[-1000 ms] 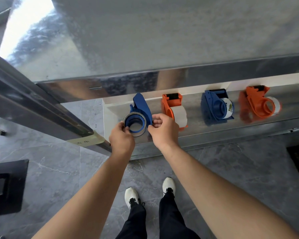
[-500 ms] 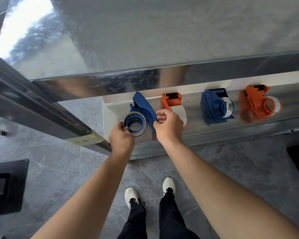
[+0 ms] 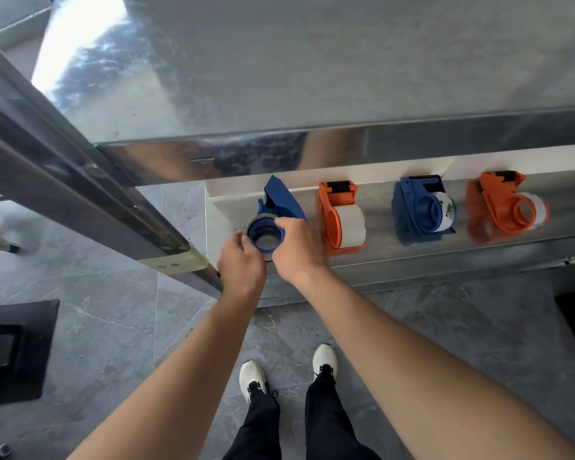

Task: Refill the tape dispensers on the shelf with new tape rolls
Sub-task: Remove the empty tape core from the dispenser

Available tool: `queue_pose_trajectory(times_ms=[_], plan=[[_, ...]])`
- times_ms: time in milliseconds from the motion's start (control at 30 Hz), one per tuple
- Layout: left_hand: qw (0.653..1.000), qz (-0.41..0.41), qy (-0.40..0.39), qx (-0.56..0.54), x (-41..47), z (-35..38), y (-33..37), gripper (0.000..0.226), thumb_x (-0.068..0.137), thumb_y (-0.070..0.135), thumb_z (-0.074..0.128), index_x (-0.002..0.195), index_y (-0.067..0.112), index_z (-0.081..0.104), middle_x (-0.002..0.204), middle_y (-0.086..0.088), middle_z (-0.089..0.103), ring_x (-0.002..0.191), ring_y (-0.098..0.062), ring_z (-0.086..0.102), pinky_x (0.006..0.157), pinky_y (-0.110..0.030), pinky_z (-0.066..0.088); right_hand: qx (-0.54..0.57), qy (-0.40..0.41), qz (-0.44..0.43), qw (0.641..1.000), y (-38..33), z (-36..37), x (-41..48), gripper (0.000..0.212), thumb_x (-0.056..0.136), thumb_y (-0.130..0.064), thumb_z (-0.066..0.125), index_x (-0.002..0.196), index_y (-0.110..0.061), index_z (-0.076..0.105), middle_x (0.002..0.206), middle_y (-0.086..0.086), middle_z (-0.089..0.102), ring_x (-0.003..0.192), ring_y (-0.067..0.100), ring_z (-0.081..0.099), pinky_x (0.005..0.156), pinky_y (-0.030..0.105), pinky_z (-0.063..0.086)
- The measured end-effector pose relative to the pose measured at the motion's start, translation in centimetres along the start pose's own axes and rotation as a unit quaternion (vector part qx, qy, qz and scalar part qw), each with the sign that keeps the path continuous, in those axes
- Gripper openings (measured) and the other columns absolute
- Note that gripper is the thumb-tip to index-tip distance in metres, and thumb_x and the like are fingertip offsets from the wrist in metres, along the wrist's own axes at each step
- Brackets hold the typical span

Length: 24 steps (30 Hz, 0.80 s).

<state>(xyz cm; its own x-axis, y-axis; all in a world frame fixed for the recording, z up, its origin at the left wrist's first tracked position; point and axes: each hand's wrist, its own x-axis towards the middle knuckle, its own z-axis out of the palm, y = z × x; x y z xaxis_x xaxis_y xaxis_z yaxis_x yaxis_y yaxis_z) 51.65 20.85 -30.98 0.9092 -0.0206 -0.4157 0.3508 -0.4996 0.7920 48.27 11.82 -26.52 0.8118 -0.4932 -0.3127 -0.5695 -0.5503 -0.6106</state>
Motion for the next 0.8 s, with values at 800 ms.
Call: queue_pose_trajectory(times_ms=[800], plan=[[0.983, 0.011, -0.009, -0.184, -4.6, -3.1, 5.5, 0.031, 0.105, 0.022, 0.045, 0.075, 0.024, 0.052, 0.067, 0.009, 0.051, 0.063, -0.008, 0.049, 0.06, -0.026, 0.038, 0.167, 0.143, 0.057, 0.974, -1.1, -0.7, -1.6, 0.03, 0.092, -0.013, 0.061, 0.121, -0.016, 0.071, 0.106, 0.0, 0.075, 0.094, 0.019, 0.069, 0.073, 0.025, 0.055]])
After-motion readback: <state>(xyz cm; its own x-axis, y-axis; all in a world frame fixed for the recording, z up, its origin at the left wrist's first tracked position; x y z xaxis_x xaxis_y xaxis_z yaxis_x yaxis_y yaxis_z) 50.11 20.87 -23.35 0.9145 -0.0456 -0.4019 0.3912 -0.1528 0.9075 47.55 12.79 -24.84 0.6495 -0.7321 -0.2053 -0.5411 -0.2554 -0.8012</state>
